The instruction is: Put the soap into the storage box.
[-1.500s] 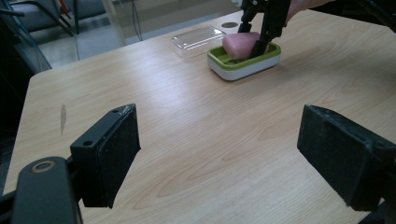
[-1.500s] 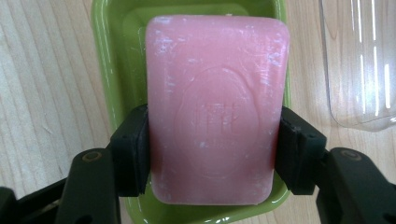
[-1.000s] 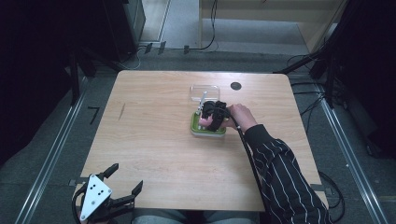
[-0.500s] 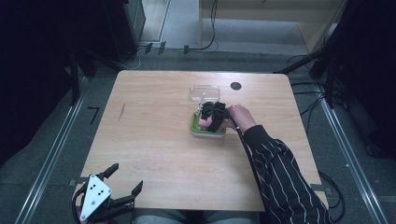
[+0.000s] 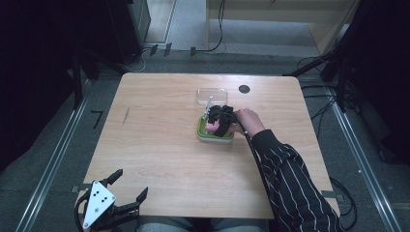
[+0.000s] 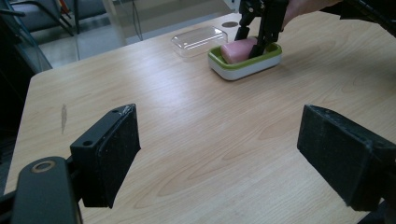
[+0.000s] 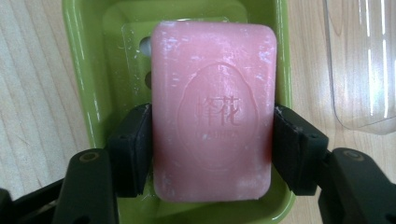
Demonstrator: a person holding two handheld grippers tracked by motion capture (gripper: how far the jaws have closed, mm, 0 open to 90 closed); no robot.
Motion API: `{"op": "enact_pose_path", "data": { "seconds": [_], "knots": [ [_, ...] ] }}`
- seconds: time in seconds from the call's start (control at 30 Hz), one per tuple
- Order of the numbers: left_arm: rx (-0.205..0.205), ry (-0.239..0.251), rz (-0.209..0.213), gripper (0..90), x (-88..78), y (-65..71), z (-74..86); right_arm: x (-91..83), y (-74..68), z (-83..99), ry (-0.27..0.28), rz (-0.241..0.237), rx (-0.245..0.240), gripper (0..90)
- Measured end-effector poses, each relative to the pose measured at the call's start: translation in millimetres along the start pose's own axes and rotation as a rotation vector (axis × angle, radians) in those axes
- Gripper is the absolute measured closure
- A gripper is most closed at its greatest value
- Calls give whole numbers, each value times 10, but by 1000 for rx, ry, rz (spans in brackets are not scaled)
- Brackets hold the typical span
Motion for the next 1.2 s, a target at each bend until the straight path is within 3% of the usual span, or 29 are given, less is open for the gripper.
{"op": "enact_pose_path", "data": {
  "seconds": [0.3, 0.6, 0.73, 1.2],
  "knots": [
    [2, -1, 0, 139, 1, -2, 0, -27, 2, -6, -2, 0, 8, 356],
    [1, 0, -1, 139, 1, -1, -1, -141, 17, 0, 11, 1, 84, 305],
    [4, -1, 2, 139, 4, 0, -2, -160, 16, -1, 10, 1, 87, 278],
    [6, 4, 11, 139, 37, 3, -17, -311, -51, 70, -41, -15, 167, 147]
  ]
}}
Point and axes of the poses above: each handheld gripper's, and its own axes: x roughly forward along the jaws, z roughly out of its underside, y roughly to its right, the point moved 2 cm from there along x, roughly forward along the jaws, and after that the axes turned 1 degree about z, right-handed, at the moved point
